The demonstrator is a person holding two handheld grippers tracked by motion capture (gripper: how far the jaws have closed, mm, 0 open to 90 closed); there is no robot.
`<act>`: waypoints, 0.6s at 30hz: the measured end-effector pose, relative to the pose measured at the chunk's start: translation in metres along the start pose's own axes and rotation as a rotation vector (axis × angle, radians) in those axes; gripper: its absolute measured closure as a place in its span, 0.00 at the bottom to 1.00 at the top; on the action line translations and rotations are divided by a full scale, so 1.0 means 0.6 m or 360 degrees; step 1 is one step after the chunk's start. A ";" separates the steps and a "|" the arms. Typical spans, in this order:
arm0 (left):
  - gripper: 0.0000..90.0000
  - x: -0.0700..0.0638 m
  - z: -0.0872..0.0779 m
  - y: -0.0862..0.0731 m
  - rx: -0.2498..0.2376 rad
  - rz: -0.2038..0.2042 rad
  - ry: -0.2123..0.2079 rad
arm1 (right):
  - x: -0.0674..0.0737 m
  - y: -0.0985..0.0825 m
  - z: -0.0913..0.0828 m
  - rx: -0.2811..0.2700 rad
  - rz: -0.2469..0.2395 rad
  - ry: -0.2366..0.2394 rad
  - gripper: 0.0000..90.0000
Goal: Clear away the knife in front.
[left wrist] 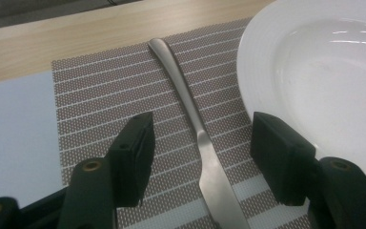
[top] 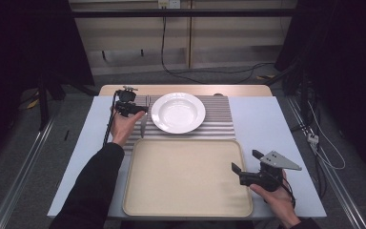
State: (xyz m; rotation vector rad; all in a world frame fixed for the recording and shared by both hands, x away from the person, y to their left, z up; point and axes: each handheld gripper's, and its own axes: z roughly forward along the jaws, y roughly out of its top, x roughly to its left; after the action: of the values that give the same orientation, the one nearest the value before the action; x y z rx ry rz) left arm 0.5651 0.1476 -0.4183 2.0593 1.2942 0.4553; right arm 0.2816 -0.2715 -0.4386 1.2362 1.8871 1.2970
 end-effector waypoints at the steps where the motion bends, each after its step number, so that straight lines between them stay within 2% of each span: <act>1: 0.50 0.000 0.003 0.002 -0.0004 -0.0004 0.0008 | 0.000 0.000 0.000 0.0001 0.0000 0.0000 0.08; 3: 0.57 -0.001 0.009 0.005 -0.0007 -0.0026 0.0009 | -0.001 0.000 0.000 -0.0004 0.0000 -0.0001 0.08; 6: 0.62 -0.001 0.020 0.009 0.0020 -0.0047 0.0028 | -0.001 0.000 -0.001 -0.0004 0.0003 -0.0003 0.08; 9: 0.63 0.000 0.027 0.012 0.0035 -0.0059 0.0033 | -0.001 0.000 0.000 -0.0001 -0.0002 0.0000 0.08; 10: 0.66 0.001 0.030 0.014 0.0036 -0.0053 0.0033 | 0.000 0.000 0.000 -0.0004 0.0002 0.0003 0.08; 13: 0.68 0.005 0.043 0.016 0.0063 -0.0096 0.0044 | 0.000 0.000 -0.001 -0.0005 0.0000 0.0001 0.08; 18: 0.70 0.004 0.058 0.019 0.0108 -0.0094 0.0037 | 0.000 0.000 -0.001 -0.0005 0.0001 0.0002 0.08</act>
State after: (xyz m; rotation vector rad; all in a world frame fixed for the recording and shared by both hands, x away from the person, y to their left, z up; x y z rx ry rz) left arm 0.5943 0.1343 -0.4359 2.0705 1.3978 0.4150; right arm 0.2809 -0.2719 -0.4385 1.2349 1.8850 1.3005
